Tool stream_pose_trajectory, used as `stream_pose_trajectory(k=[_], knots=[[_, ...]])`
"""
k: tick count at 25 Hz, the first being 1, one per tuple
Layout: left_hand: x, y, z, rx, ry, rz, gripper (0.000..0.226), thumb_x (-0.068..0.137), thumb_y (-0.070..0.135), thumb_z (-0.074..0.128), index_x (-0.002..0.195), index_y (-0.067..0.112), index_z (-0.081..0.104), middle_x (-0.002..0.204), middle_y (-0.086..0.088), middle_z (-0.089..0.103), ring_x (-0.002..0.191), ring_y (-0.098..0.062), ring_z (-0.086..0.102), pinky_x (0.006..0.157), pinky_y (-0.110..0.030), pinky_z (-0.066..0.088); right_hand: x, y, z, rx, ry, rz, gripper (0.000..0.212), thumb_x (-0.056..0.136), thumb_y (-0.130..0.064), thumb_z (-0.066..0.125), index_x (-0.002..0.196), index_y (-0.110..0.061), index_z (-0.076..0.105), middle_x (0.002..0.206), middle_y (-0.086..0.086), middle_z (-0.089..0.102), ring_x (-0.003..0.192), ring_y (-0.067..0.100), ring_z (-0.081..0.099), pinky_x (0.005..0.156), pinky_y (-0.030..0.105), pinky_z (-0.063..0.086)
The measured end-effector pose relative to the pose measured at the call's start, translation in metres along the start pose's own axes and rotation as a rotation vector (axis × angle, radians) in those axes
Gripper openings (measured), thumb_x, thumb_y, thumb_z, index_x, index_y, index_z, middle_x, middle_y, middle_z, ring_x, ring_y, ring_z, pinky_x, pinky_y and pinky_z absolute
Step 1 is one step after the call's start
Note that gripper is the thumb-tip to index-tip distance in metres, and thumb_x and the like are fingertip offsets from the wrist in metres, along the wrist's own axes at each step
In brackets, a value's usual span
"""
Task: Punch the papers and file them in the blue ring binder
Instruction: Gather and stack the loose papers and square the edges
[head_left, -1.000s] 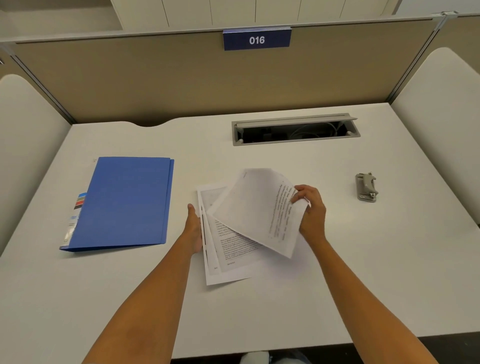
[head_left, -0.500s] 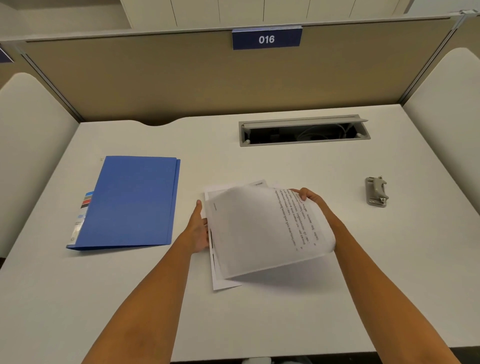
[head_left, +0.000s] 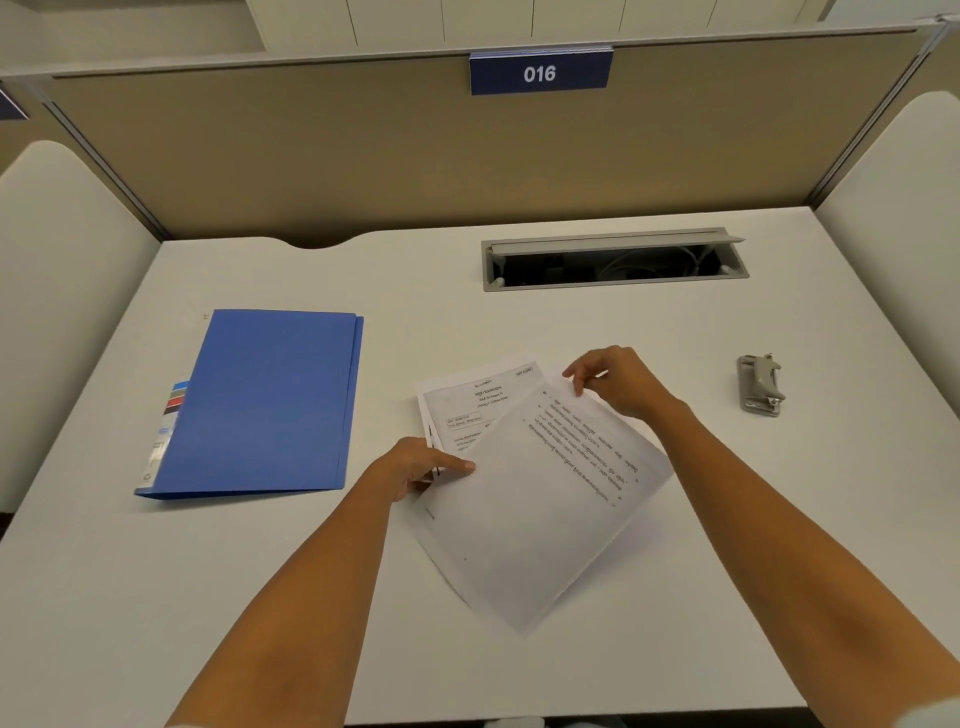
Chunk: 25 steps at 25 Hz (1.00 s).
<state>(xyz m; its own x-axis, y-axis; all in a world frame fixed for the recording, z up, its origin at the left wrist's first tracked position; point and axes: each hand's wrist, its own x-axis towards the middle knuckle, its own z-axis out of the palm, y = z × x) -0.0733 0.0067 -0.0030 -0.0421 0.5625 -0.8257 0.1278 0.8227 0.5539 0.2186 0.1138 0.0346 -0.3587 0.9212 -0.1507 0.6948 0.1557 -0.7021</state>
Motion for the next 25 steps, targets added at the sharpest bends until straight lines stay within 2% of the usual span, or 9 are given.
stream_pose_trajectory(k=[4, 6, 11, 14, 16, 20, 23, 25], knots=[[0.003, -0.002, 0.001, -0.031, 0.059, -0.004, 0.067, 0.061, 0.009, 0.091, 0.119, -0.001, 0.06, 0.114, -0.016, 0.068, 0.1, -0.032, 0.066, 0.09, -0.042, 0.056, 0.002, 0.001, 0.014, 0.1, 0.084, 0.061, 0.018, 0.089, -0.002, 0.061, 0.088, -0.017, 0.071, 0.105, -0.006, 0.068, 0.082, 0.011, 0.065, 0.076, 0.025, 0.051], [0.002, -0.002, 0.001, -0.072, 0.061, 0.0, 0.062, 0.068, 0.011, 0.087, 0.122, -0.001, 0.059, 0.116, -0.018, 0.067, 0.1, -0.033, 0.066, 0.089, -0.043, 0.055, -0.002, 0.013, 0.024, 0.133, 0.137, 0.126, 0.014, 0.089, -0.007, 0.063, 0.098, -0.016, 0.07, 0.105, -0.006, 0.067, 0.086, 0.013, 0.064, 0.077, 0.023, 0.048], [0.005, -0.002, 0.001, -0.182, 0.1, -0.04, 0.047, 0.09, 0.024, 0.067, 0.127, -0.001, 0.055, 0.113, -0.017, 0.064, 0.1, -0.033, 0.062, 0.092, -0.045, 0.051, -0.025, 0.05, 0.044, 0.074, 0.336, 0.422, 0.026, 0.09, -0.018, 0.062, 0.115, -0.01, 0.06, 0.119, 0.011, 0.061, 0.11, 0.03, 0.058, 0.093, 0.038, 0.047], [0.006, -0.002, 0.002, -0.207, 0.143, -0.058, 0.041, 0.099, 0.028, 0.053, 0.131, 0.003, 0.05, 0.114, -0.014, 0.061, 0.1, -0.031, 0.059, 0.09, -0.044, 0.049, -0.041, 0.052, 0.048, -0.107, 0.33, 0.619, 0.043, 0.091, -0.029, 0.061, 0.126, -0.008, 0.049, 0.13, 0.017, 0.046, 0.12, 0.036, 0.045, 0.096, 0.046, 0.042], [0.008, -0.002, 0.002, -0.25, 0.14, -0.057, 0.037, 0.1, 0.027, 0.051, 0.13, 0.006, 0.05, 0.113, -0.013, 0.061, 0.101, -0.03, 0.058, 0.088, -0.042, 0.049, -0.048, 0.047, 0.049, -0.12, 0.293, 0.657, 0.057, 0.088, -0.035, 0.065, 0.13, -0.005, 0.043, 0.132, 0.018, 0.041, 0.122, 0.038, 0.041, 0.096, 0.047, 0.041], [0.014, -0.003, 0.008, -0.224, 0.192, -0.014, 0.041, 0.09, 0.025, 0.067, 0.124, 0.005, 0.056, 0.119, -0.014, 0.064, 0.107, -0.033, 0.062, 0.091, -0.043, 0.051, -0.053, 0.039, 0.055, -0.175, 0.191, 0.664, 0.078, 0.076, -0.045, 0.075, 0.129, -0.001, 0.04, 0.128, 0.017, 0.041, 0.115, 0.036, 0.046, 0.097, 0.04, 0.039], [0.019, -0.008, 0.012, -0.143, 0.302, 0.058, 0.039, 0.091, 0.018, 0.064, 0.127, 0.003, 0.057, 0.126, -0.017, 0.062, 0.113, -0.037, 0.059, 0.098, -0.047, 0.049, -0.059, 0.029, 0.066, -0.158, 0.216, 0.667, 0.073, 0.077, -0.037, 0.077, 0.128, -0.002, 0.039, 0.127, 0.016, 0.041, 0.113, 0.037, 0.049, 0.092, 0.041, 0.045], [0.019, -0.01, 0.012, -0.136, 0.295, 0.09, 0.036, 0.093, 0.015, 0.06, 0.128, 0.004, 0.057, 0.127, -0.018, 0.061, 0.112, -0.038, 0.059, 0.099, -0.05, 0.048, -0.064, 0.022, 0.075, -0.163, 0.262, 0.656, 0.063, 0.081, -0.032, 0.074, 0.125, -0.002, 0.041, 0.124, 0.016, 0.043, 0.108, 0.037, 0.053, 0.086, 0.041, 0.049]])
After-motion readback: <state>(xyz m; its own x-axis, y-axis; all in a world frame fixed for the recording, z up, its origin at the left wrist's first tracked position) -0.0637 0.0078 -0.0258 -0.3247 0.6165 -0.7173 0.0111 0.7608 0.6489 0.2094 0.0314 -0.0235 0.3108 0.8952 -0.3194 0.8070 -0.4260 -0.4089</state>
